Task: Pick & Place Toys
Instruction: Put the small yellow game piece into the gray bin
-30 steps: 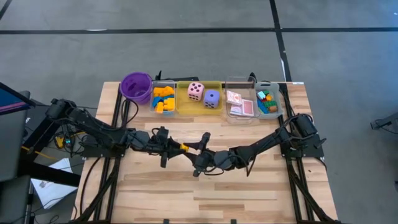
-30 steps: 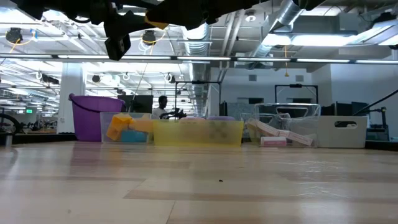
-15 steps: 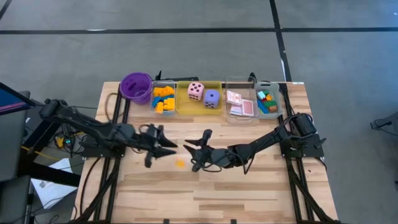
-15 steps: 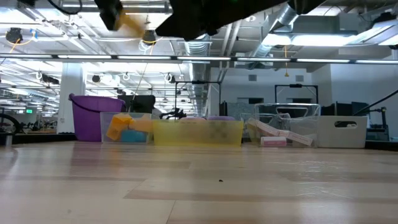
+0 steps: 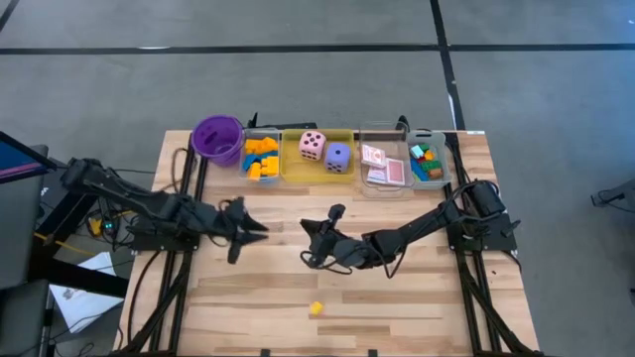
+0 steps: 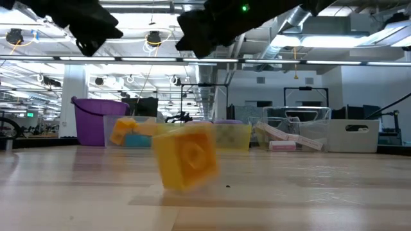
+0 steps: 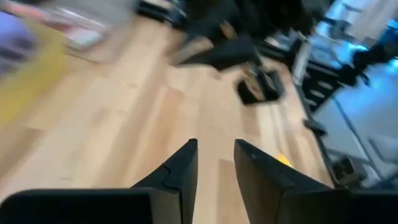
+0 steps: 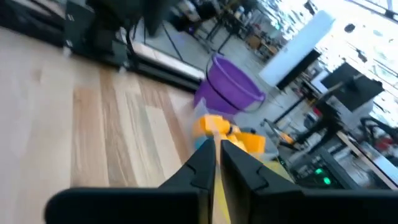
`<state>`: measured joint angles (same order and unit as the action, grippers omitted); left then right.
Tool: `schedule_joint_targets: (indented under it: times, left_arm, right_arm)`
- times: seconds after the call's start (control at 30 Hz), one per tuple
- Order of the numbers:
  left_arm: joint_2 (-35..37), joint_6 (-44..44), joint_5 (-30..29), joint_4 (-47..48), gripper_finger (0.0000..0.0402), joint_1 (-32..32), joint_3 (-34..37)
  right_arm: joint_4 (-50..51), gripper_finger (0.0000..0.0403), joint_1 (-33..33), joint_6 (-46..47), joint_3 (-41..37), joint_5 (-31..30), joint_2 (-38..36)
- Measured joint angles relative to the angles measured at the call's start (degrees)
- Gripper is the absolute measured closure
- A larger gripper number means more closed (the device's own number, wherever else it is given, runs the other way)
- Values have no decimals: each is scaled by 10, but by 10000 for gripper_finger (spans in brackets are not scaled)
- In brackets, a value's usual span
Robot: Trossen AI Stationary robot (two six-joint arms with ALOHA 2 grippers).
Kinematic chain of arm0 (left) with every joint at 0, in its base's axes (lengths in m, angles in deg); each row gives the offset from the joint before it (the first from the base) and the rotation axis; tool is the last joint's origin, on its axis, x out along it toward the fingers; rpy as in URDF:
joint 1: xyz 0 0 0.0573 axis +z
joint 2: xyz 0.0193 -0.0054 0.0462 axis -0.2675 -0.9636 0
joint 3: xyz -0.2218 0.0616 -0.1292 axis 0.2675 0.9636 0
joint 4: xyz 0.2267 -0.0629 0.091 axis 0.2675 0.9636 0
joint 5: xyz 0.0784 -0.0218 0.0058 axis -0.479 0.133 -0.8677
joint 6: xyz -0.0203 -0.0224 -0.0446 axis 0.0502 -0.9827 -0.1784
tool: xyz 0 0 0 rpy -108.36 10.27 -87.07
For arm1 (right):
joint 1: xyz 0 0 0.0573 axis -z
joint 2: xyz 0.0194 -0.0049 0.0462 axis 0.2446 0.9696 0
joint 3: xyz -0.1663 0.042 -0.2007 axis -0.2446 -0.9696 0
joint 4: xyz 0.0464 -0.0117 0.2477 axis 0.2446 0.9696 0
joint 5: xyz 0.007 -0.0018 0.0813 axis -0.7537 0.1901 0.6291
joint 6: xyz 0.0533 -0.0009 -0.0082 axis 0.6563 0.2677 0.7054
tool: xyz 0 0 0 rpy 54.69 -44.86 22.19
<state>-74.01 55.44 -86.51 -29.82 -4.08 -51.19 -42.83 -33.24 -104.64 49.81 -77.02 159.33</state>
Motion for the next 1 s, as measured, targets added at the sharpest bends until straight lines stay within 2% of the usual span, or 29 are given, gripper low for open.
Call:
schedule_joint_targets:
  times: [0.1, 0.23, 0.43, 0.53, 0.63, 0.8, 0.9, 1.0]
  left_arm:
    - [-57, 1, 42, -106, 307, -15, 34]
    - [-161, 19, 96, -297, 294, -28, 80]
    - [-324, 20, 166, -425, 237, -31, 88]
    - [-395, 20, 175, -449, 196, -32, 71]
    - [-455, 20, 167, -455, 155, -34, 37]
    - [-529, 60, 143, -453, 110, -36, -29]
    - [-559, 78, 141, -435, 100, -40, -74]
    - [-575, 102, 141, -375, 99, -49, -123]
  right_arm:
    - [50, 360, -5, 42, -1, -6, -15]
    - [150, 309, -14, 157, 0, -4, -49]
    - [301, 211, -35, 326, 0, 0, -111]
    - [361, 163, -43, 389, 0, 1, -136]
    - [413, 132, -46, 431, 0, -5, -154]
    - [462, 122, -35, 464, 0, -23, -163]
    - [470, 121, -27, 466, 0, -23, -163]
    - [476, 121, -23, 466, -1, -20, -158]
